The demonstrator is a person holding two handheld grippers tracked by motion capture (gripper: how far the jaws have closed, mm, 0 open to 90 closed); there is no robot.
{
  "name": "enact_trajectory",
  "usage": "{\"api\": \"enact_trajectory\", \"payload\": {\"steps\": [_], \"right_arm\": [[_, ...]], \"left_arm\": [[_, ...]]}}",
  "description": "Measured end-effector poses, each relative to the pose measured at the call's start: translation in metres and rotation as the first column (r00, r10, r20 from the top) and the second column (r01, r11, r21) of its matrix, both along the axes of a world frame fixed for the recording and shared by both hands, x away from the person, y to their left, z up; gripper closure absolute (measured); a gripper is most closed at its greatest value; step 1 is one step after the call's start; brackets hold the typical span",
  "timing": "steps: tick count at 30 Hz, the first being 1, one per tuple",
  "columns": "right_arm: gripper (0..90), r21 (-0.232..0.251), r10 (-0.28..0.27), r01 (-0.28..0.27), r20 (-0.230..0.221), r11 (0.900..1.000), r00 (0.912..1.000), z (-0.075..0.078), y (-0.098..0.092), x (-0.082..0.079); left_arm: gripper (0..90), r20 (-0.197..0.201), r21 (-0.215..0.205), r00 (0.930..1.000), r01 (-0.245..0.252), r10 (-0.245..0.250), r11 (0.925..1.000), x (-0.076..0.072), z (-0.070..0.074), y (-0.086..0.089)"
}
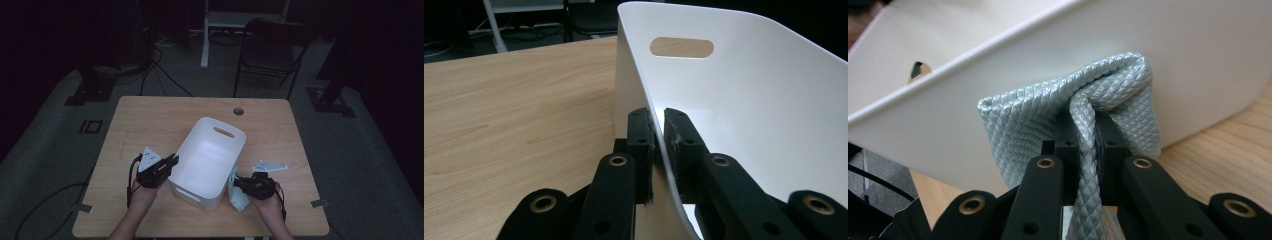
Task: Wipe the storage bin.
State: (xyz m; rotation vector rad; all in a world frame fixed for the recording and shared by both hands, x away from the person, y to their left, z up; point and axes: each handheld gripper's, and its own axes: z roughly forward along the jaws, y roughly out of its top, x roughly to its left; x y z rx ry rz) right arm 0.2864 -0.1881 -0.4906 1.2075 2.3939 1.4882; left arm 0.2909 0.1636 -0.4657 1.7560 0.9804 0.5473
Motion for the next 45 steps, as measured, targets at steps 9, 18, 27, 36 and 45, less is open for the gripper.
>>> {"api": "enact_trajectory", "payload": {"steps": [9, 18, 27, 36, 45], "right_arm": [[83.7, -0.048, -0.020, 0.017, -0.060, 0.999, 0.9980, -0.019, 0.000, 0.011], [83.7, -0.068, -0.032, 0.024, -0.115, 0.997, 0.9928, -0.035, 0.000, 0.020], [83.8, -0.097, -0.043, 0.029, -0.140, 0.995, 0.9893, -0.041, 0.002, 0.024], [83.7, 0.003, 0.039, -0.038, -0.037, 0.999, 0.9986, -0.004, 0.002, -0.007], [83.4, 0.054, 0.072, -0.075, 0.055, 0.996, 0.9959, 0.018, 0.010, -0.031]], "left_arm": [[82.5, 0.002, 0.003, 0.9999, -0.014, 0.014, 0.9999, 0.000, 0.000, -0.001], [82.4, 0.001, 0.000, 0.9999, -0.014, 0.014, 0.9999, 0.001, 0.000, -0.001], [81.8, -0.001, -0.002, 0.9996, -0.028, 0.028, 0.9996, 0.001, 0.000, -0.001], [82.0, 0.000, 0.003, 0.9990, -0.045, 0.045, 0.9990, -0.001, 0.000, -0.002], [82.3, -0.001, 0.003, 0.9992, -0.040, 0.040, 0.9992, -0.002, 0.000, -0.003]]}}
